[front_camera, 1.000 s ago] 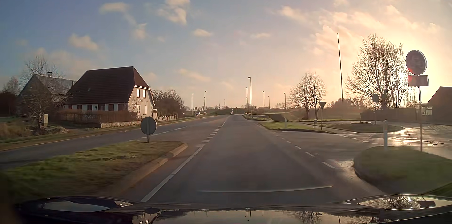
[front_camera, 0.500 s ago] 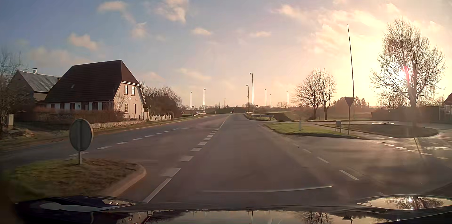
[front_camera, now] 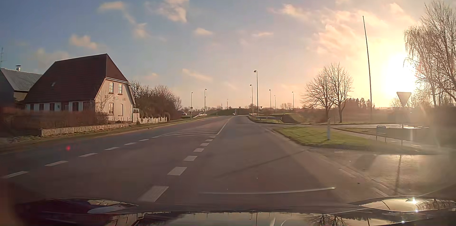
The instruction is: Follow the waypoints while adhering to traffic rules and regulations
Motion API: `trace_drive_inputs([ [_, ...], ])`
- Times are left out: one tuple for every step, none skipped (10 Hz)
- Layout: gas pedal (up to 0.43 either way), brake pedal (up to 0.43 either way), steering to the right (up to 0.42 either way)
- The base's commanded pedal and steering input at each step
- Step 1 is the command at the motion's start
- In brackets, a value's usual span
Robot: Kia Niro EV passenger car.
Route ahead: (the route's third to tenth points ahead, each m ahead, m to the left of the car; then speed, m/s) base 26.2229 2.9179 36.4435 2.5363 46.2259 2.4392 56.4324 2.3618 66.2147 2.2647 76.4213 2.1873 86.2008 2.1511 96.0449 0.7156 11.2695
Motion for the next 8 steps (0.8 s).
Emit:
trace_drive_inputs([
  [0.197, 0.000, 0.000],
  [0.189, 0.000, 0.000],
  [0.169, 0.000, 0.000],
  [0.157, 0.000, 0.000],
  [0.157, 0.000, 0.000],
  [0.157, 0.000, 0.000],
  [0.157, 0.000, 0.000],
  [0.157, 0.000, 0.000],
])
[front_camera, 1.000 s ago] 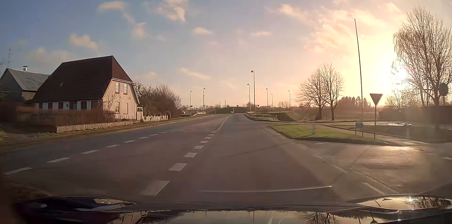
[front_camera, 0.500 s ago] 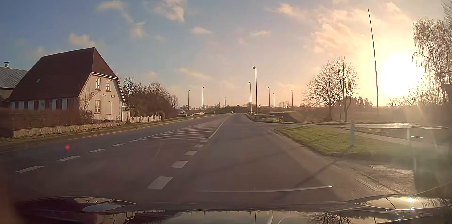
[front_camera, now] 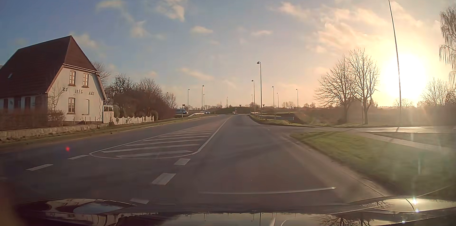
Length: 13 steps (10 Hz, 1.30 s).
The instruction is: Follow the waypoints while adhering to traffic rules and regulations
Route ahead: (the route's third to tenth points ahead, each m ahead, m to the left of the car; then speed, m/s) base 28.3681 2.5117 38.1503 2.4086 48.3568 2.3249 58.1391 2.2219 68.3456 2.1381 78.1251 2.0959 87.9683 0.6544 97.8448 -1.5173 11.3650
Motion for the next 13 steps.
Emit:
trace_drive_inputs([
  [0.157, 0.000, 0.000],
  [0.157, 0.000, -0.001],
  [0.157, 0.000, -0.001],
  [0.150, 0.000, -0.001],
  [0.150, 0.000, -0.001],
  [0.150, 0.000, -0.001],
  [0.150, 0.000, -0.001],
  [0.150, 0.000, -0.001],
  [0.150, 0.000, -0.001],
  [0.138, 0.000, -0.001],
  [0.138, 0.000, -0.001],
  [0.130, 0.000, -0.001],
  [0.130, 0.000, -0.001],
])
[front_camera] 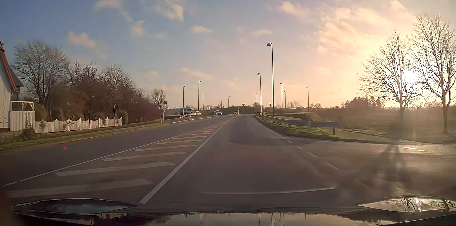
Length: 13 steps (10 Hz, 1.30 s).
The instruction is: Follow the waypoints while adhering to traffic rules and regulations
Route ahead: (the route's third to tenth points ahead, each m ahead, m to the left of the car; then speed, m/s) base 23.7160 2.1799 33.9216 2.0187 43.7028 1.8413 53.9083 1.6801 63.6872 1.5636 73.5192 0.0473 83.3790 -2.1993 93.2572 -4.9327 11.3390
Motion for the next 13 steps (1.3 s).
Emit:
trace_drive_inputs([
  [0.130, 0.000, 0.000],
  [0.130, 0.000, 0.000],
  [0.130, 0.000, 0.001],
  [0.130, 0.000, 0.001],
  [0.130, 0.000, 0.000],
  [0.130, 0.000, 0.001],
  [0.130, 0.000, 0.001],
  [0.118, 0.000, 0.004],
  [0.110, 0.000, 0.006],
  [0.110, 0.000, 0.006],
  [0.110, 0.000, 0.006],
  [0.110, 0.000, 0.006],
  [0.110, 0.000, 0.005],
])
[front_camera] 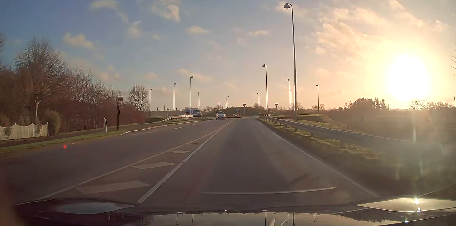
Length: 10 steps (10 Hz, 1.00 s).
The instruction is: Follow the waypoints while adhering to traffic rules and regulations
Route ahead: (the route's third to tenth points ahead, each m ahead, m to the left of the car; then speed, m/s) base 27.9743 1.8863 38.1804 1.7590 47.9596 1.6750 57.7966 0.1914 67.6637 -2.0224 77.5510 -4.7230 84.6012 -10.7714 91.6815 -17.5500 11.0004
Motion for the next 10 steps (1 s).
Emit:
trace_drive_inputs([
  [0.110, 0.000, 0.005],
  [0.110, 0.000, 0.005],
  [0.110, 0.000, 0.006],
  [0.110, 0.000, 0.007],
  [0.110, 0.000, 0.006],
  [0.110, 0.000, 0.006],
  [0.110, 0.000, 0.006],
  [0.110, 0.000, 0.006],
  [0.110, 0.000, 0.006],
  [0.118, 0.000, 0.006],
])
